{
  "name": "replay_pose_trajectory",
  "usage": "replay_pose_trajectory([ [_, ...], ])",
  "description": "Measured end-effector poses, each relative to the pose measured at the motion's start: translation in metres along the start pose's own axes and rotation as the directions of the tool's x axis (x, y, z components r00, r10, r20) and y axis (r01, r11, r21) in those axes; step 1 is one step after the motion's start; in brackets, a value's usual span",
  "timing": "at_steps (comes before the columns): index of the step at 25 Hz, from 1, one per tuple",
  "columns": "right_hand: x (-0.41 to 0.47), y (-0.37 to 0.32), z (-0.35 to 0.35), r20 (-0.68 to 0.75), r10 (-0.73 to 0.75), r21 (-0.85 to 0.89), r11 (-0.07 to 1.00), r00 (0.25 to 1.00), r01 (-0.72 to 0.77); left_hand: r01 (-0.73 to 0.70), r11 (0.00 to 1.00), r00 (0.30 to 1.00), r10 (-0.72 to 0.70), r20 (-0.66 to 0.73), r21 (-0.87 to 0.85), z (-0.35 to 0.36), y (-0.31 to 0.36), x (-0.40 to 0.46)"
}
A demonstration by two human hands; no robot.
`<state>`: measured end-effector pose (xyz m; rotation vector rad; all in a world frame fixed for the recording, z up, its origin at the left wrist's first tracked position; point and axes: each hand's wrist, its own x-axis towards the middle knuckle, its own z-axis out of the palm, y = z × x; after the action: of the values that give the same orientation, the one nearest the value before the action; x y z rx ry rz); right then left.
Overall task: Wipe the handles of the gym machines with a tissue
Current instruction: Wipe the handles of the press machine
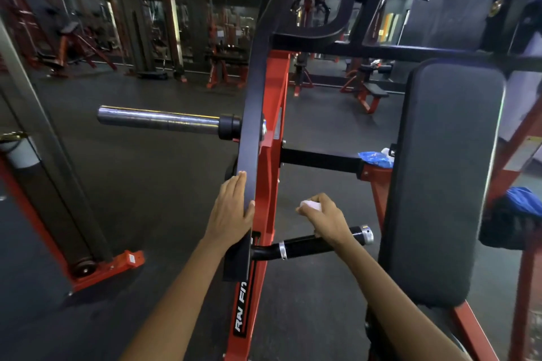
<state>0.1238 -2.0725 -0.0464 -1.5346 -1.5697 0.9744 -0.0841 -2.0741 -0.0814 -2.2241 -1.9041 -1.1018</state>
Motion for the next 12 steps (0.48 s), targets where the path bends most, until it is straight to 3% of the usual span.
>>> replay_pose_trajectory([
  [6,0.009,-0.047,0.033,0.059,-0.355,-0.146,0.922,0.933,0.360,0.195,0.974,0.979,-0.201,-0.044,-0.115,-0.060,-0.024,-0.012],
  [12,0.012,-0.080,0.077,0.064,-0.456,-0.064,0.886,0.888,0.459,0.357,0.922,0.914,-0.378,-0.147,-0.151,-0.110,-0.065,-0.038],
])
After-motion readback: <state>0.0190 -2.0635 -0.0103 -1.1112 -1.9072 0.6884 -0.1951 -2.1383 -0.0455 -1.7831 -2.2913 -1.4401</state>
